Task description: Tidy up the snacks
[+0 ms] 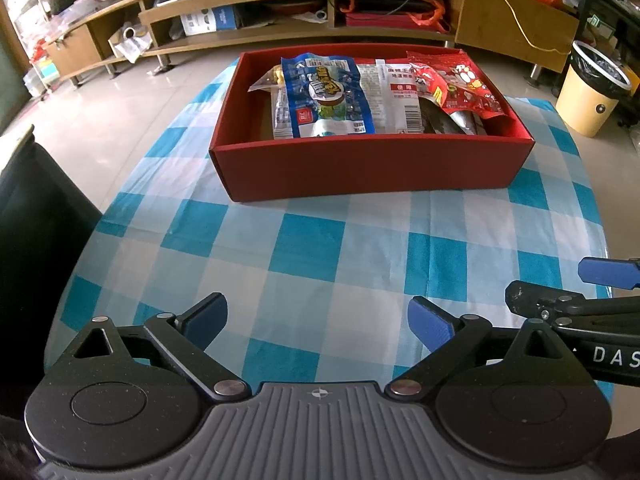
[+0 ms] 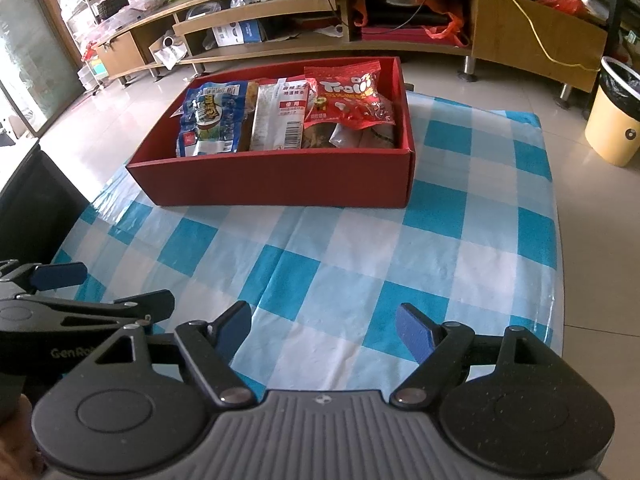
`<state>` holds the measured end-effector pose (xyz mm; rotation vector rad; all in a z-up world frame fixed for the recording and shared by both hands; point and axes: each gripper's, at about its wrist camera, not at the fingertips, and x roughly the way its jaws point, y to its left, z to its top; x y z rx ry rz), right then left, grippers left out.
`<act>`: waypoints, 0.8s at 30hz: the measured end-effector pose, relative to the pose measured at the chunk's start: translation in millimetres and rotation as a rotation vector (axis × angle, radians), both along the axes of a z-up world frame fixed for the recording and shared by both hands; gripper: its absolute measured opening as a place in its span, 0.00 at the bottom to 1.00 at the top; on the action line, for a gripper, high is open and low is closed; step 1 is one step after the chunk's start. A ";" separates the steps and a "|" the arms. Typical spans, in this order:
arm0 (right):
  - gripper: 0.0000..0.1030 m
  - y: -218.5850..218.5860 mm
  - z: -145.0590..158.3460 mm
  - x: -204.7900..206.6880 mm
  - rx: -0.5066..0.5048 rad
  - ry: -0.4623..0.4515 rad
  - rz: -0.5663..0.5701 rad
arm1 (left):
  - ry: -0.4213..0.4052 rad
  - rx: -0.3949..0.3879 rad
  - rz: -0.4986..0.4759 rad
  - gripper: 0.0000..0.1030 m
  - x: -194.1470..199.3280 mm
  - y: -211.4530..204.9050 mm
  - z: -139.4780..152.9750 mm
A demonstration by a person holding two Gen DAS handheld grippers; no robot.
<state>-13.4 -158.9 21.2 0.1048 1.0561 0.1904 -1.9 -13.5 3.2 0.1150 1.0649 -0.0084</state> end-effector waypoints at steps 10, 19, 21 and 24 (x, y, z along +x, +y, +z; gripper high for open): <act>0.77 0.6 -0.9 0.2 -0.001 0.002 0.002 | -0.003 0.009 -0.001 0.96 0.2 -1.0 -0.3; 0.77 0.6 -0.6 0.3 -0.001 0.003 0.002 | -0.009 0.012 -0.002 0.96 -0.3 -1.6 -0.1; 0.77 0.4 -0.5 0.3 -0.002 0.002 0.002 | -0.008 0.010 -0.002 0.96 -0.1 -1.4 -0.1; 0.77 0.2 -0.8 0.2 0.000 0.002 0.001 | -0.013 0.010 -0.003 0.96 -0.1 -1.2 0.2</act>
